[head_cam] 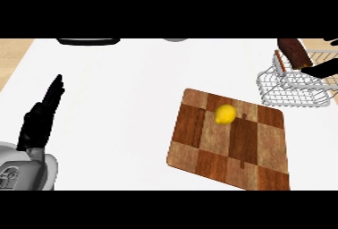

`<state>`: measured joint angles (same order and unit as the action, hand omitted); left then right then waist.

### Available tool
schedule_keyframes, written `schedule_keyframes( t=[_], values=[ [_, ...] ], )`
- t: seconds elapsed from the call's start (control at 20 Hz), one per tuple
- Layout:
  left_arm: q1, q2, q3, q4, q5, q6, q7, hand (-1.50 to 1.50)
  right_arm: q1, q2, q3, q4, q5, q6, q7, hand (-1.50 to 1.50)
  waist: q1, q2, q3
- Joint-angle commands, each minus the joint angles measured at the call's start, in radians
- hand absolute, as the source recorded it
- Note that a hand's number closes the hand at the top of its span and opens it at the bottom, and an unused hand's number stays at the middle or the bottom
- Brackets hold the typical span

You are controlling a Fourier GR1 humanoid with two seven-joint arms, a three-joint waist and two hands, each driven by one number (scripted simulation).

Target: Pick the sweet potato from the cutting board and place it in the tiered basket

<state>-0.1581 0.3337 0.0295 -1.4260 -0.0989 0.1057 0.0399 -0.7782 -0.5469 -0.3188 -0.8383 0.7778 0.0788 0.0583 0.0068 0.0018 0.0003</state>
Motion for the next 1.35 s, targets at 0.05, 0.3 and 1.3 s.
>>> schedule_keyframes(
  t=[0.05, 0.3, 1.3],
  values=[
    [0.01, -0.033, -0.015, 0.017, -0.039, 0.024, -0.026, 0.0, 0.002, 0.02, -0.071, 0.0, -0.078, -0.072, -0.042, -1.5, -0.003, -0.001, 0.0],
    [0.035, -0.013, 0.004, -0.052, -0.004, -0.024, 0.028, 0.0, -0.033, -0.049, -0.139, -0.029, -0.143, -0.078, -0.043, -1.5, 0.0, -0.002, 0.0],
    [0.061, -0.052, 0.001, -0.083, -0.052, -0.002, 0.036, 0.0, 0.446, -0.37, -0.59, -0.025, -0.548, 0.356, -0.201, -1.5, -0.02, -0.005, 0.001]
  ],
)
